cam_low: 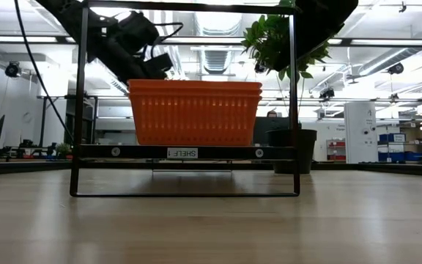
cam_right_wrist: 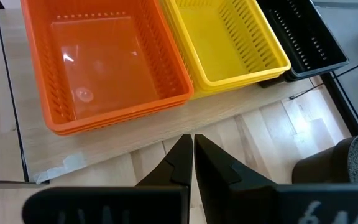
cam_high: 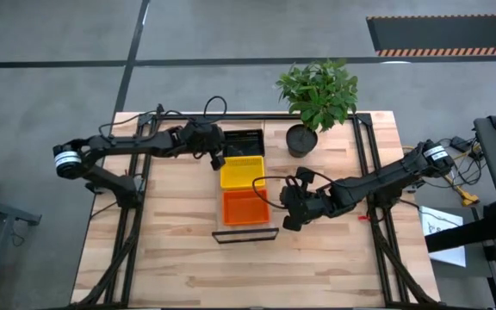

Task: Stack baskets on shelf by color
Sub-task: Adjust the bins on the shelf

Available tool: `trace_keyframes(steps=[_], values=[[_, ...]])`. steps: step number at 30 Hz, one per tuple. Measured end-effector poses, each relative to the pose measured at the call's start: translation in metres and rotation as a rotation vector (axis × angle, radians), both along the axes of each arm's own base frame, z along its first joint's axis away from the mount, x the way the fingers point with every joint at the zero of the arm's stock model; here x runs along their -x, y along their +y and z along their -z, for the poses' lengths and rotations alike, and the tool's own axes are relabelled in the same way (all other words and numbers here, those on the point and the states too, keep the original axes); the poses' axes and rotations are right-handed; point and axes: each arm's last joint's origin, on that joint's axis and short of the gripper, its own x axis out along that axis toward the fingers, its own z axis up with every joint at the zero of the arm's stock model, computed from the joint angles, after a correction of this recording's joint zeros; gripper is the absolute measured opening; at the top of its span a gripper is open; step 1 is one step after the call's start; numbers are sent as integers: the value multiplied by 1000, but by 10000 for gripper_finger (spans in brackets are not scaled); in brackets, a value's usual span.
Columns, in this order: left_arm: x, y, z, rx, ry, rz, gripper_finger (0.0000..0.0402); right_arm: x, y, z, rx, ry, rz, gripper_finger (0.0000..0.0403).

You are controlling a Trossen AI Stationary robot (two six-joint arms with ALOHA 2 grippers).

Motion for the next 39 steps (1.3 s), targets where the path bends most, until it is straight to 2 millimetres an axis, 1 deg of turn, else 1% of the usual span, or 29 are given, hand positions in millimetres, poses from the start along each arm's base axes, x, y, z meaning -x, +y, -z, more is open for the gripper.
trace_keyframes(steps=[9,35,39], values=[[-7,5,15,15,39,-9,0,1,0,0,-14,-2,21,9],[-3,5,13,4,77,-46,0,1,0,1,-14,-2,20,9],[-2,3,9,0,68,-41,0,1,0,1,-14,-2,20,9]])
